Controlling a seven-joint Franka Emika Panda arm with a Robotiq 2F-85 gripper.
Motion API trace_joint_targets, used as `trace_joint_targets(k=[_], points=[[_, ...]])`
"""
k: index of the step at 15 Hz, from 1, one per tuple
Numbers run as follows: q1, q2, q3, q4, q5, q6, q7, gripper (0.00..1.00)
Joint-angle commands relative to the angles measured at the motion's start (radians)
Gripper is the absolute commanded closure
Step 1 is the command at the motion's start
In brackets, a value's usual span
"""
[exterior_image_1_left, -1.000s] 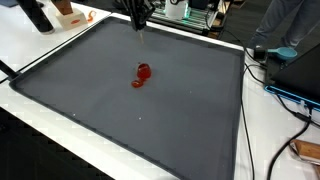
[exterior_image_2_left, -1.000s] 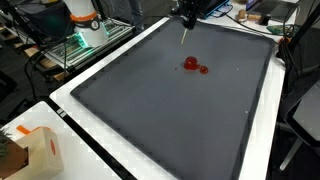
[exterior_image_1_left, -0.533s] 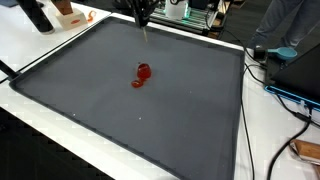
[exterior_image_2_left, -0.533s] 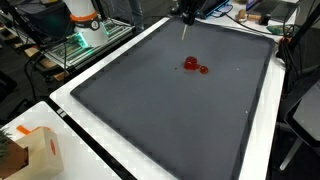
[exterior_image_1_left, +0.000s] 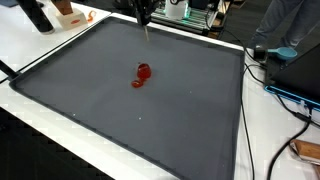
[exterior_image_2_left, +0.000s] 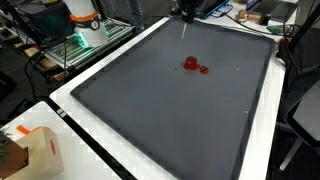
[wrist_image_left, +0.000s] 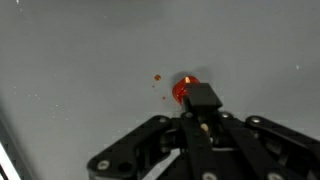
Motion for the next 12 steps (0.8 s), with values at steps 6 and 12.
trace_joint_targets(k=[6,12], points=[[-0.045,0.044,0.01,0.039,0.108,0.004,-0.105,0.97],[-0.084,0.091,0.01,0.055,0.211,0.015,-0.256,0.97]])
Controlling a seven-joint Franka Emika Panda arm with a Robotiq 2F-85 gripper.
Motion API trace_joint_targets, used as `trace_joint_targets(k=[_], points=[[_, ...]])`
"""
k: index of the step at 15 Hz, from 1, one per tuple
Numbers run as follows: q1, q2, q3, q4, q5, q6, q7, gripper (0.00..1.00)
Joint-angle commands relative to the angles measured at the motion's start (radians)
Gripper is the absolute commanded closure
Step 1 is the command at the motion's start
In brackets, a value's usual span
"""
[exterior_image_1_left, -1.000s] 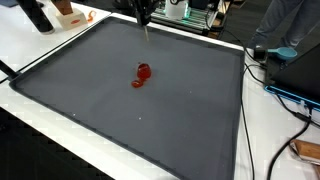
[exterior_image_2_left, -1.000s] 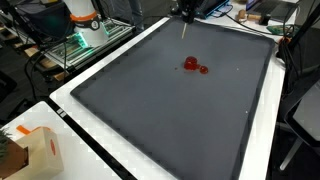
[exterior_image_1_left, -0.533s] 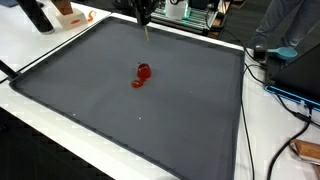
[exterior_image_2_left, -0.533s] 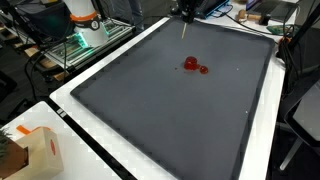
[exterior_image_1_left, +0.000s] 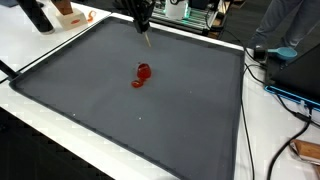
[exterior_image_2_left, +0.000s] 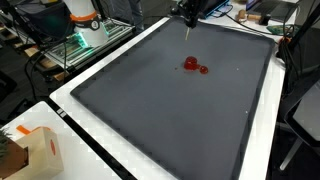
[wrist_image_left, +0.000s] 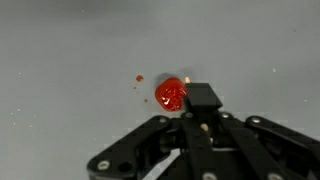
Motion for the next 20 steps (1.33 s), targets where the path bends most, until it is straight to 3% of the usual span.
trace_joint_targets(k=[1,8,20], points=[[-0.029,0.033,0.011,0.011,0.063,0.017,-0.094,0.97],[-0.051,0.088,0.015,0.024,0.128,0.049,-0.218,0.97],[-0.072,0.179,0.025,0.041,0.133,0.155,-0.283,0.97]])
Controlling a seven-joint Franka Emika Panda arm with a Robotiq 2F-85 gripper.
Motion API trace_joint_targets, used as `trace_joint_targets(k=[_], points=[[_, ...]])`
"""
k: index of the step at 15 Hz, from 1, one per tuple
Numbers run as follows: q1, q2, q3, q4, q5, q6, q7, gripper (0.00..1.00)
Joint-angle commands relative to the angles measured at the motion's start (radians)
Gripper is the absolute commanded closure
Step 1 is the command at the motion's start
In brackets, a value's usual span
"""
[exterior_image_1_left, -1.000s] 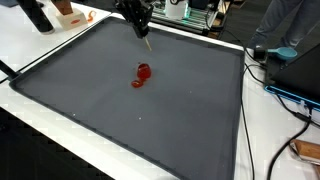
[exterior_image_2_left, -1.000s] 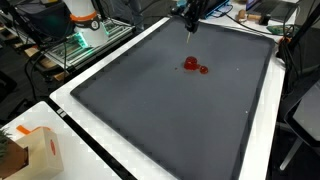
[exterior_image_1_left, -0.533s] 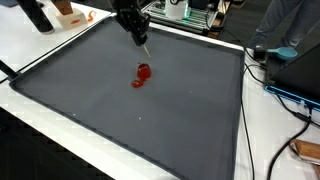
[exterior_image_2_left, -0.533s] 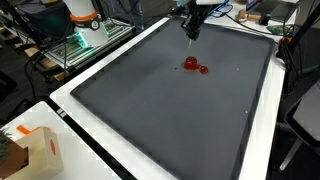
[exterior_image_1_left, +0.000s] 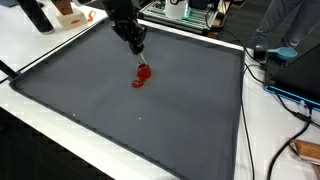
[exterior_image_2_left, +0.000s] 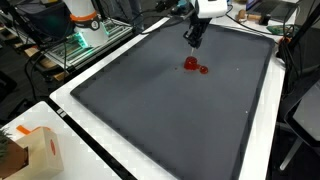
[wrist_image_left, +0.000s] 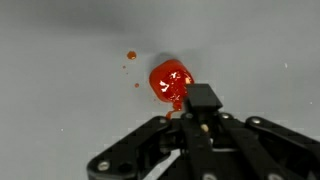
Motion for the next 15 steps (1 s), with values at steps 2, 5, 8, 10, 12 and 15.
trace_joint_targets(k=[2,5,8,10,12,15], points=[[-0.025,0.05,0.018,0.034,0.026,0.003,-0.033,0.97],[-0.029,0.078,0.02,0.054,0.024,-0.001,-0.036,0.97],[-0.034,0.11,0.024,0.078,0.021,-0.014,-0.042,0.97],[-0.038,0.132,0.027,0.097,0.022,-0.037,-0.048,0.97],[-0.047,0.155,0.034,0.12,0.031,-0.076,-0.057,0.97],[-0.063,0.188,0.044,0.156,0.052,-0.135,-0.075,0.97]])
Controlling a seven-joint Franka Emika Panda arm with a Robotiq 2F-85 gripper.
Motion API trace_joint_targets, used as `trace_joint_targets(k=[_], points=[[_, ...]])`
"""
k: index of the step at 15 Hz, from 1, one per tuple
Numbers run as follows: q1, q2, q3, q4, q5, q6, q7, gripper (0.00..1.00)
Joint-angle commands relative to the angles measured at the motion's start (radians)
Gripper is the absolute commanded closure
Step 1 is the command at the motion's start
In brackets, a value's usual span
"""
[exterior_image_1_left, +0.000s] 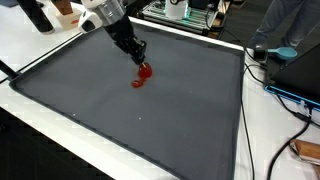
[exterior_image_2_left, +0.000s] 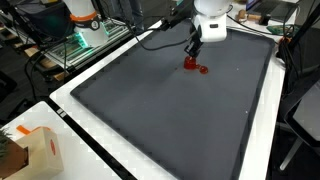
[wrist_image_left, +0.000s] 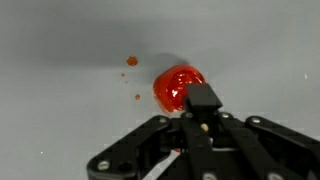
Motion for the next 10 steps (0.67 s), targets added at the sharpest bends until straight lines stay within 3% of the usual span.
trace_joint_targets(k=[1,10], points=[[-0.039,0.052,0.025,0.068,0.053,-0.09,-0.047,0.97],[-0.07,0.138,0.023,0.168,0.099,-0.201,-0.064,0.97]])
